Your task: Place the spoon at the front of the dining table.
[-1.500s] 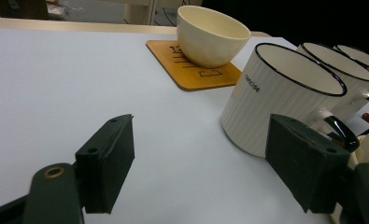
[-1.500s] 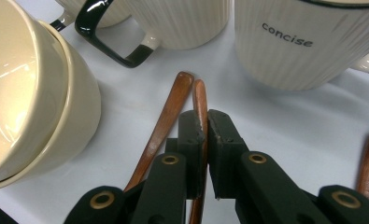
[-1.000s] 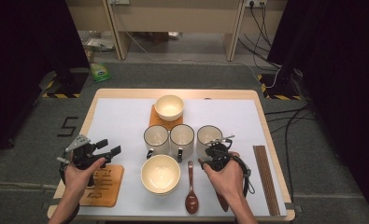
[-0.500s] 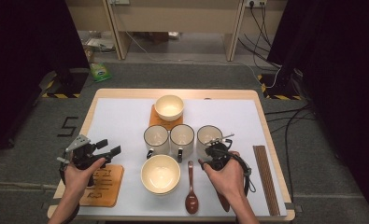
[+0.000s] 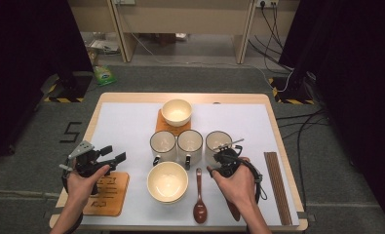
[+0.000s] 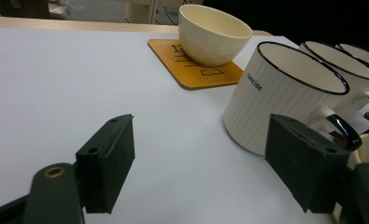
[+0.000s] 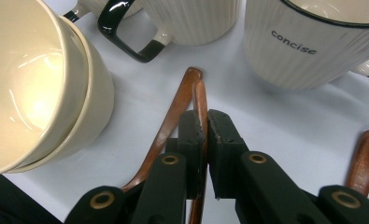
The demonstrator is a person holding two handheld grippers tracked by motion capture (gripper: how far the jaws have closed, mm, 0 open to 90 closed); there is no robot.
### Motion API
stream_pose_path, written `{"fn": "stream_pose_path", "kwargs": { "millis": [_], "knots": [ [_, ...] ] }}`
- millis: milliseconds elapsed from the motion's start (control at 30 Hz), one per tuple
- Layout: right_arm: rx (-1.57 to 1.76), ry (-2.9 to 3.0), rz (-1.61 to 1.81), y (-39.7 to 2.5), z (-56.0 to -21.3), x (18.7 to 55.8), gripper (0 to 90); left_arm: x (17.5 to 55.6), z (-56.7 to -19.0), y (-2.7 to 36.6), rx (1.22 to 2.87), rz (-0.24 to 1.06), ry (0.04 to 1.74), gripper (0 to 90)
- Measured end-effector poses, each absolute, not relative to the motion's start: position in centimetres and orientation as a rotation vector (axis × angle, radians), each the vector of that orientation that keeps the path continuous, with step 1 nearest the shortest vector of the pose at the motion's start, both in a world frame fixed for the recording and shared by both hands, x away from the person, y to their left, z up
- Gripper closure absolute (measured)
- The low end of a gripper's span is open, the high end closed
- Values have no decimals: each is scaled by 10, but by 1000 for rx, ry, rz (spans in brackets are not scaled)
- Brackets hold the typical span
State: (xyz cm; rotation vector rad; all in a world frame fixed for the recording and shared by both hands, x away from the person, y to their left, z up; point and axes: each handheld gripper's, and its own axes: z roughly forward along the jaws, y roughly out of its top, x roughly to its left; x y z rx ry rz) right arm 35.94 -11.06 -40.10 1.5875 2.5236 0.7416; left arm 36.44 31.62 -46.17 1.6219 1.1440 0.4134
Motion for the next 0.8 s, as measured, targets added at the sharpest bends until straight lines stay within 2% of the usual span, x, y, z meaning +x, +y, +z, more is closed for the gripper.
{"fn": "stream_pose_path", "kwargs": {
  "millis": [800],
  "knots": [
    [1588, 2527, 752, -108, -392, 361, 843, 364, -461, 317, 1619, 414, 1143, 235]
  ]
}}
